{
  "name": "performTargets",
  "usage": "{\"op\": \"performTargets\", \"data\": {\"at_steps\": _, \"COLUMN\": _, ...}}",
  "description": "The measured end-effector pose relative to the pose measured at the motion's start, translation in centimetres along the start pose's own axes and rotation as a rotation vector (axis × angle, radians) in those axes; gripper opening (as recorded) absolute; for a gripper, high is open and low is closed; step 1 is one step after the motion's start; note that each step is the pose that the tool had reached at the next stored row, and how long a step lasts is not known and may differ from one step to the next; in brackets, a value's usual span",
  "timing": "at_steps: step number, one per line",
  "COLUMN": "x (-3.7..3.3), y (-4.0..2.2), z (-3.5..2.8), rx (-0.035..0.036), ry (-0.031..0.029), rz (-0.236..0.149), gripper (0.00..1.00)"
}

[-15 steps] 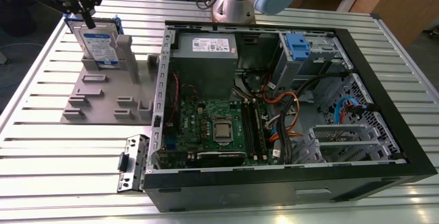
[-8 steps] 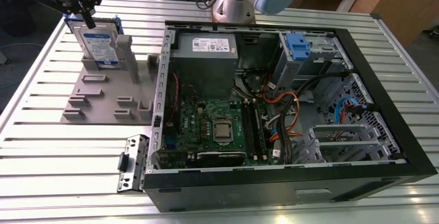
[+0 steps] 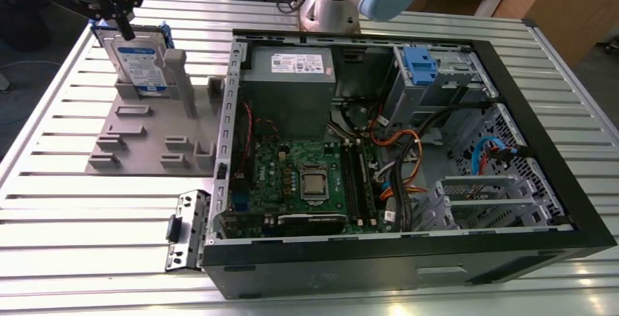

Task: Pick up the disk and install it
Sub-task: 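Pick up the disk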

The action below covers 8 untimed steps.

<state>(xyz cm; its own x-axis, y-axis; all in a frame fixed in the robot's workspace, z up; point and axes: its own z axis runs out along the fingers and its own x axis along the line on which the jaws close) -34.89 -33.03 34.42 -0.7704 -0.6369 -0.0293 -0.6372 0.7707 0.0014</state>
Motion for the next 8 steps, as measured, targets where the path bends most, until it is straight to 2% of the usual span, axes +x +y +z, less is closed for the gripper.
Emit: {"op": "performTargets", "data": {"at_steps": 8, "x": 0.00, "y": 0.00, "z": 0.01, "rx": -0.0013, "ry": -0.0001, "rz": -0.047, "gripper": 0.10}}
